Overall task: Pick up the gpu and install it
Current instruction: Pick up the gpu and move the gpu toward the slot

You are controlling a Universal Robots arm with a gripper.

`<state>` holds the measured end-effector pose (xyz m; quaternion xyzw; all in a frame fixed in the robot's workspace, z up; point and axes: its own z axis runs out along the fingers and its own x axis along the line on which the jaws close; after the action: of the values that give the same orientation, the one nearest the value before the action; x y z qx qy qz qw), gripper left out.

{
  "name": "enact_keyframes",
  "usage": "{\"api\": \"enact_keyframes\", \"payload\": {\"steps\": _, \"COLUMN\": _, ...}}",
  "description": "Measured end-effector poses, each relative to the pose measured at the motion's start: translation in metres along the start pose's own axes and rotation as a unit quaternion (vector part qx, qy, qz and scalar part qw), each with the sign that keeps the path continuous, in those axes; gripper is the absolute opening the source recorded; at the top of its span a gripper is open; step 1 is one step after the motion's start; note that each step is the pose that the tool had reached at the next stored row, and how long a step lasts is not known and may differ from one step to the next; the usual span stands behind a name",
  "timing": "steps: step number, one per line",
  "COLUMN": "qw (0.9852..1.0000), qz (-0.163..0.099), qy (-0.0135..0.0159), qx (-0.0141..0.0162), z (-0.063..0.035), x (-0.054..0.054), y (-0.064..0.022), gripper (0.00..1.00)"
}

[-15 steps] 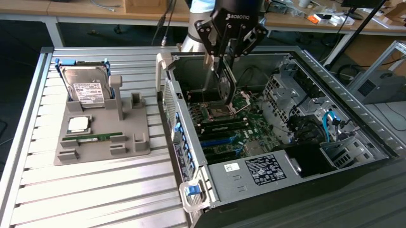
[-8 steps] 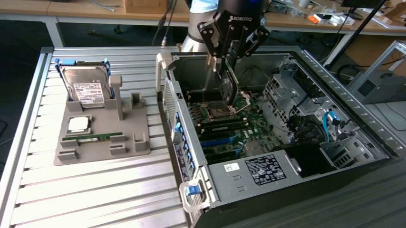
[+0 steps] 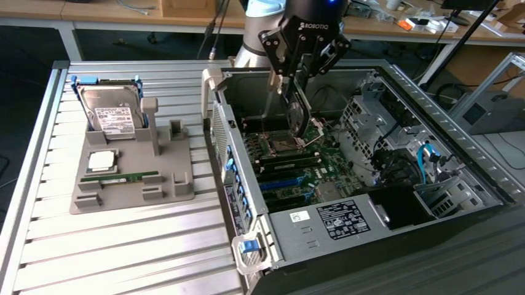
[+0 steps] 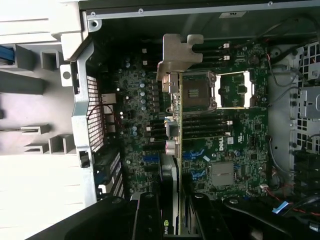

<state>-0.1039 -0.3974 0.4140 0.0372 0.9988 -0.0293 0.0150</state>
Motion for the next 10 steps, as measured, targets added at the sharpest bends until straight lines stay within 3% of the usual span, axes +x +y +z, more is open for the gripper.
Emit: {"api": "enact_keyframes", "payload": {"steps": 10, "qw": 1.0000, "qz": 0.000, "qy": 0.0000, "qx": 0.0000, "z": 0.0033, "x": -0.0061, "y": 0.0002, "gripper": 0.27}}
